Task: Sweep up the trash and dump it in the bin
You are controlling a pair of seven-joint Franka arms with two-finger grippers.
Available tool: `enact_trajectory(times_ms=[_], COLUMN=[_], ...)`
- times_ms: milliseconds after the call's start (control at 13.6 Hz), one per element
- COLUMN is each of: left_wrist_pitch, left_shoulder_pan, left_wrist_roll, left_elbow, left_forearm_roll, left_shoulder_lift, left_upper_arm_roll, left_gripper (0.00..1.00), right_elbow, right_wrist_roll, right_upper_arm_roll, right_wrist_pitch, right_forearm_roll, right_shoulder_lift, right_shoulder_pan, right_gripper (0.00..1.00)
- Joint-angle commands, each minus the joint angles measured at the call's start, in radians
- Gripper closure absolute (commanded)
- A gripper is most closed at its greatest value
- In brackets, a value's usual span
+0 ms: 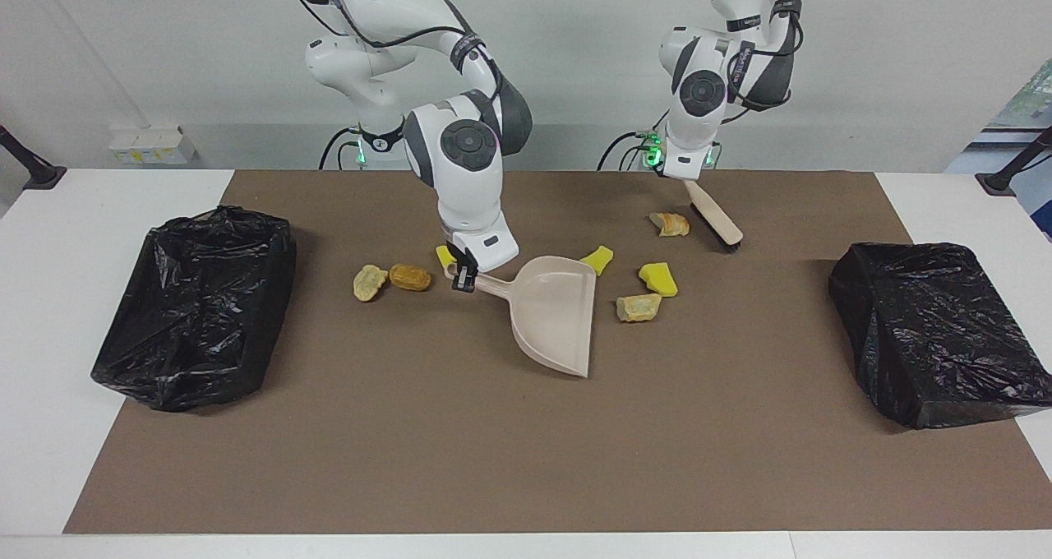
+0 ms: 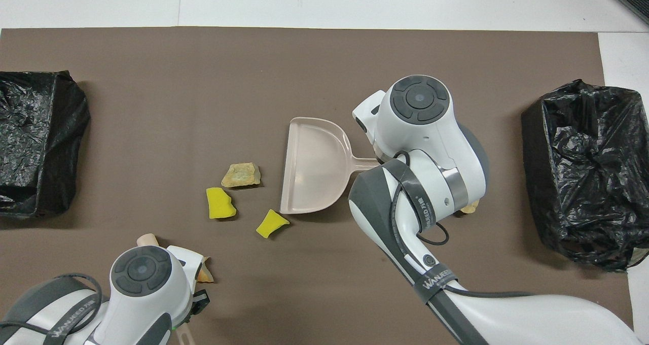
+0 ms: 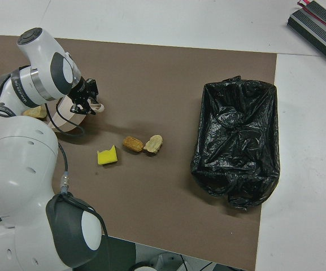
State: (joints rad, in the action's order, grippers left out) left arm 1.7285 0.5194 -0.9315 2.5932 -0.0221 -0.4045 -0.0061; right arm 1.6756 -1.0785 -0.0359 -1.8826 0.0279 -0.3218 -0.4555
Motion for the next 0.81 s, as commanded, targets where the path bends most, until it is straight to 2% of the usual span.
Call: enact_trajectory(times_ms=[0,220,367,514,735], left_wrist_pitch=[0.069,0.198,0.241,0.267,0.367], left_shoulder_pan=[0.059,0.060,0.065,0.068,0.122], left_wrist_roll=[-0.038,-0.041,-0.073,-0.066,0.105], left_elbow=[0.018,-0.016,-0.106,-0.200,-0.228], left_forearm_roll=[-0.068,-0.148,-0.170,-0.176,-0.176], left_shoulder_lift=[0.010,0.082,0.201,0.277,0.302], left_upper_arm_roll=[0.011,0.011,0.011,0.011,0.011], left_gripper=[1.00,1.00,1.00,1.00,1.00], right_elbow=[0.105,0.142,0.163,0.182,0.226], right_wrist_roll=[-0.199,-0.213,-0.206,-0.205,-0.202], right_upper_arm_roll=[0.011,0.011,0.011,0.013,0.013], right_wrist_pitch=[-0.045,-0.039,-0.036,-0.035,-0.050], right_forearm_roll=[0.018,0.111,0.139,0.141,0.139], right_shoulder_lift=[0.067,0.096,0.112,0.121,0.145], right_shoulder_pan=[0.015,-0.017,-0.031,-0.032,-0.049], right_gripper=[1.00,1.00,1.00,1.00,1.00])
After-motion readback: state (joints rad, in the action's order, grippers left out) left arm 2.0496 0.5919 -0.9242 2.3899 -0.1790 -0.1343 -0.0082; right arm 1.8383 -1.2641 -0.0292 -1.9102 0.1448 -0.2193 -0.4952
